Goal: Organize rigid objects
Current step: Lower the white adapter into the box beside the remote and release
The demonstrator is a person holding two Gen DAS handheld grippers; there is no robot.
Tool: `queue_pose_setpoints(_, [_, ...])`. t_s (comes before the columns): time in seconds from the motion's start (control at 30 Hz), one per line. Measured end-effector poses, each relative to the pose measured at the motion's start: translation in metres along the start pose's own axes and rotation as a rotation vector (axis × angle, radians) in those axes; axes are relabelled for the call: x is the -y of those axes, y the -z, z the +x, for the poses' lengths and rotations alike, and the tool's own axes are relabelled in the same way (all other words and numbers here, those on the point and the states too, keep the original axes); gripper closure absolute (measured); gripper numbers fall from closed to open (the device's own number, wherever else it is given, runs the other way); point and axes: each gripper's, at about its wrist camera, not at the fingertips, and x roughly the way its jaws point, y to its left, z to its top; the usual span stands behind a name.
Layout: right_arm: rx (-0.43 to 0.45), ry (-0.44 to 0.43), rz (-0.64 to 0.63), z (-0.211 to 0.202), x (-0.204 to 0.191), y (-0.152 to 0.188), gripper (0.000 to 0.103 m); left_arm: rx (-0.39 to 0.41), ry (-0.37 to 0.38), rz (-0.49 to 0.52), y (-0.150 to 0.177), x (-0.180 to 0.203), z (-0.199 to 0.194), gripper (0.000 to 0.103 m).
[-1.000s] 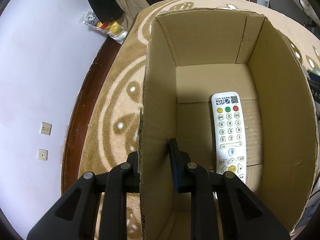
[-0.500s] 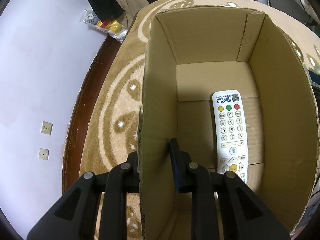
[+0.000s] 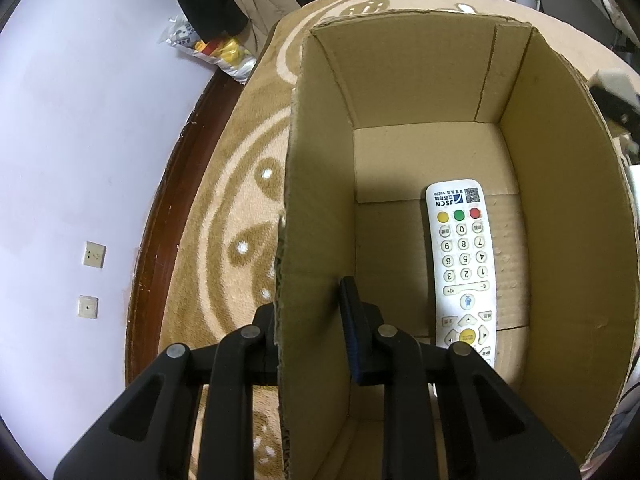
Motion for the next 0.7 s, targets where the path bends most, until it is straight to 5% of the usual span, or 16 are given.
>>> queue_pose_setpoints(0.37, [0.137,-0.139,-0.082,-0.051,-0.057,-0.016,0.033,0.0,0.0,-0.006,0.001,-0.002,0.002,0.081])
queue_pose_setpoints(0.7, [0.125,-0.2,-0.116,-0.052,-0.08,-0.008,0.033,-0.004,0.008,-0.017,0.0,-0.005,0.002,0.081])
